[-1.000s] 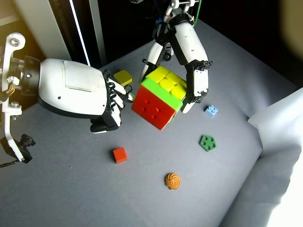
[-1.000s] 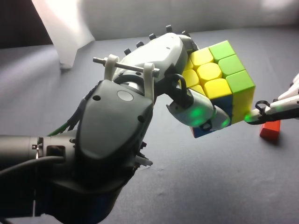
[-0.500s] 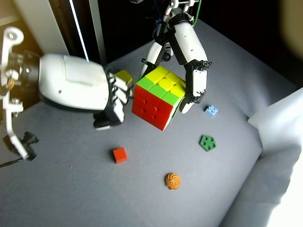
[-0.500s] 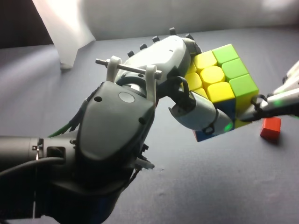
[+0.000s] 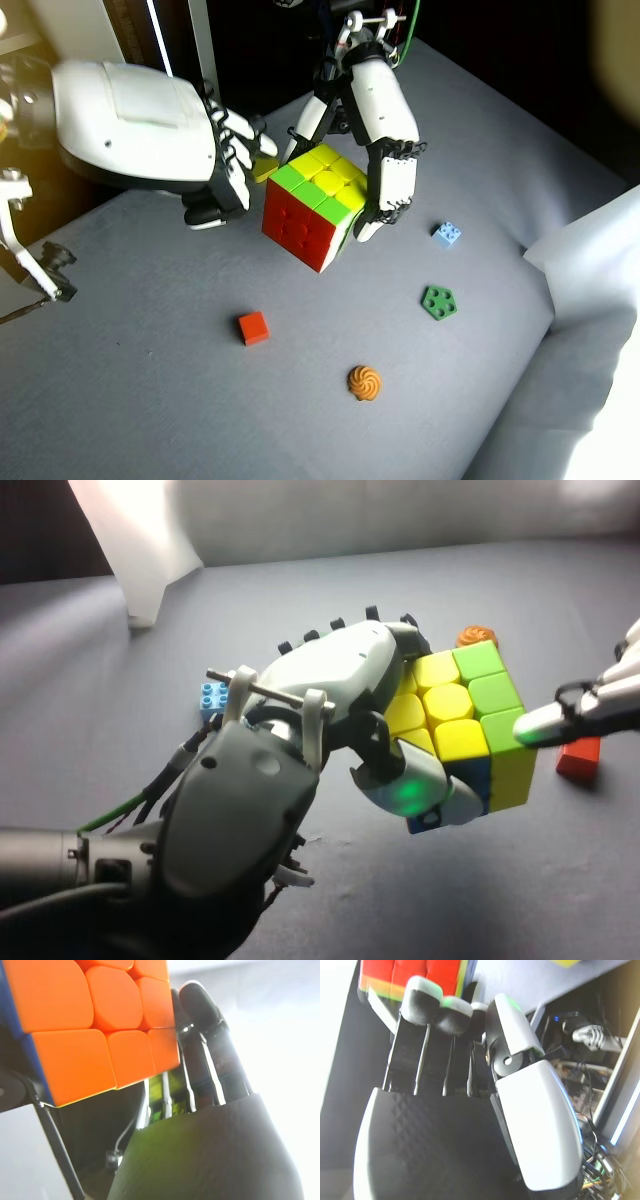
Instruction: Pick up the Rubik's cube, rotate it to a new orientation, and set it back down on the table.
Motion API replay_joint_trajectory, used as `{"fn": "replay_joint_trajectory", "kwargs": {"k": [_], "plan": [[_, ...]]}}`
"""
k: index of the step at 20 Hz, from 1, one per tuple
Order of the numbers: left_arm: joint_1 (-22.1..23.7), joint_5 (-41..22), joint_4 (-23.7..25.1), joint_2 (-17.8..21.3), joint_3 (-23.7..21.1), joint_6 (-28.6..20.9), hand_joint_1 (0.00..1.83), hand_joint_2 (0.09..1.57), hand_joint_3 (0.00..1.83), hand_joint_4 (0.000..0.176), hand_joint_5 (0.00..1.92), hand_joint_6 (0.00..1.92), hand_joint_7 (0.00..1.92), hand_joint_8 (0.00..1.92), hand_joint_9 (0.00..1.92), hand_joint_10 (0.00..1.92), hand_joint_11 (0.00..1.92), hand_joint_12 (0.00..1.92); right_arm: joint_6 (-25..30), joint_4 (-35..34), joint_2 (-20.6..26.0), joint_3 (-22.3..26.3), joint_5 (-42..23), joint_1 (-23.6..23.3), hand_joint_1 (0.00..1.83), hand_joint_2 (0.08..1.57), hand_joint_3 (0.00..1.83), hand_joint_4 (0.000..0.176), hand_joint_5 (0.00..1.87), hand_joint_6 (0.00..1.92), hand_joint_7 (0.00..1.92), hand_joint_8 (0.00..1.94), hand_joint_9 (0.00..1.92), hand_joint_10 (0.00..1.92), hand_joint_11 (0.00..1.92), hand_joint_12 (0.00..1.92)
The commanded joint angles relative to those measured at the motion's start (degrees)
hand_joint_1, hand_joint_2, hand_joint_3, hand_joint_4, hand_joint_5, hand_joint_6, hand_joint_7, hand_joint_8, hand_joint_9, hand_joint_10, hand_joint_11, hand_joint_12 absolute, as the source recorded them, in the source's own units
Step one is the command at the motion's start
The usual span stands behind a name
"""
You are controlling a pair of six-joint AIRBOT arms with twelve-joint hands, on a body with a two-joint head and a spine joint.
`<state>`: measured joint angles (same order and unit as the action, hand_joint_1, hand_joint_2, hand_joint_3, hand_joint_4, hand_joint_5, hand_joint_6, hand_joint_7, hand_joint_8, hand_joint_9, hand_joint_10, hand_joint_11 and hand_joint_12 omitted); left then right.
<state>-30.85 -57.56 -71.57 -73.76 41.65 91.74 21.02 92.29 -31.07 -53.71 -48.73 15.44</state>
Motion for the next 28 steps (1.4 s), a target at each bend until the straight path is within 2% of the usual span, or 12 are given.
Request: {"fn": "replay_joint_trajectory", "kwargs": {"k": [1,6,7,10,12,13,14,16,23,24,27,28], "plan": [[0.07,-2.73,7.38,0.11,0.44,-2.20,1.34,1.22,0.00,0.000,0.65,1.46,0.83,1.29,0.71,1.45,0.48,1.49,0.18,-5.22,0.22,-0.13,-1.28,-1.18,1.27,1.33,0.00,0.000,0.29,0.00,0.60,1.69,0.84,1.92,0.86,1.92],[-3.35,-1.03,13.83,0.19,2.58,-6.84,1.34,1.23,0.00,0.000,0.61,1.54,0.84,1.27,0.71,1.39,0.50,1.47,-0.52,-7.23,0.33,-0.66,7.43,-1.39,1.27,1.34,0.01,0.000,0.31,0.01,0.58,1.71,0.85,1.92,0.88,1.92],[-4.08,-0.48,15.40,0.18,3.19,-7.89,1.34,1.22,0.00,0.000,0.63,1.52,0.85,1.27,0.73,1.38,0.51,1.45,-0.52,-7.62,0.31,-0.69,9.22,-1.30,1.27,1.31,0.00,0.000,0.33,0.01,0.72,1.89,0.88,1.92,0.90,1.92],[-5.80,-0.17,18.54,0.21,4.35,-10.47,1.35,1.21,0.00,0.000,0.66,1.44,0.85,1.27,0.76,1.37,0.57,1.46,-0.52,-9.28,0.30,-0.69,11.16,-1.14,1.27,1.29,0.00,0.000,0.32,0.00,0.77,1.94,0.90,1.92,0.92,1.92],[-6.73,0.13,19.71,0.26,4.68,-11.19,1.34,1.22,0.00,0.000,0.62,1.52,0.85,1.25,0.74,1.37,0.55,1.42,-0.66,-9.65,0.27,-0.69,12.84,-0.91,1.28,1.31,0.00,0.000,0.33,0.00,0.63,1.67,0.88,1.92,0.90,1.92],[-7.14,0.33,20.09,0.28,4.72,-11.27,1.34,1.22,0.00,0.000,0.62,1.50,0.85,1.25,0.71,1.43,0.51,1.46,-0.94,-9.83,0.24,-0.69,13.54,-0.73,1.28,1.30,0.00,0.000,0.33,0.00,0.75,1.88,0.90,1.92,0.91,1.92],[-7.45,0.49,20.39,0.28,4.73,-11.27,1.34,1.22,0.00,0.000,0.65,1.47,0.86,1.22,0.72,1.42,0.49,1.47,-0.98,-9.91,0.23,-0.69,13.62,-0.60,1.27,1.32,0.01,0.000,0.30,0.01,0.63,1.73,0.88,1.92,0.89,1.92],[-7.90,1.87,21.41,0.41,4.96,-11.27,1.35,1.21,0.00,0.000,0.66,1.44,0.87,1.22,0.72,1.41,0.47,1.47,-0.98,-10.28,0.21,-0.69,13.69,-0.56,1.24,1.32,0.01,0.000,0.32,0.01,0.79,1.93,0.93,1.92,0.94,1.92],[-8.73,4.35,24.31,0.55,6.46,-11.94,1.34,1.22,0.00,0.000,0.58,1.55,0.87,1.26,0.74,1.38,0.45,1.46,-1.00,-10.39,0.16,-0.67,13.12,-0.41,1.25,1.32,0.00,0.000,0.30,0.00,0.77,1.89,0.88,1.92,0.87,1.92],[-8.97,4.50,24.82,0.58,6.73,-12.38,1.34,1.23,0.00,0.000,0.61,1.51,0.83,1.31,0.72,1.40,0.45,1.45,-1.02,-10.39,0.15,-0.67,13.09,-0.36,1.25,1.31,0.00,0.000,0.30,0.00,0.78,1.89,0.88,1.92,0.88,1.92],[-9.61,4.58,25.81,0.71,7.10,-13.13,1.17,1.23,0.00,0.000,0.75,1.21,0.78,1.45,0.64,1.08,0.39,1.43,-1.24,-10.39,0.15,-0.67,13.10,-0.33,1.24,1.31,0.00,0.000,0.32,0.00,0.79,1.87,0.87,1.92,0.86,1.92],[-9.74,4.58,25.94,0.75,7.13,-13.28,1.08,1.23,0.00,0.000,0.76,1.29,0.68,0.94,0.64,0.96,0.39,1.37,-1.36,-10.39,0.15,-0.67,13.10,-0.33,1.25,1.31,0.00,0.000,0.32,0.00,0.79,1.91,0.89,1.92,0.88,1.92]]}}
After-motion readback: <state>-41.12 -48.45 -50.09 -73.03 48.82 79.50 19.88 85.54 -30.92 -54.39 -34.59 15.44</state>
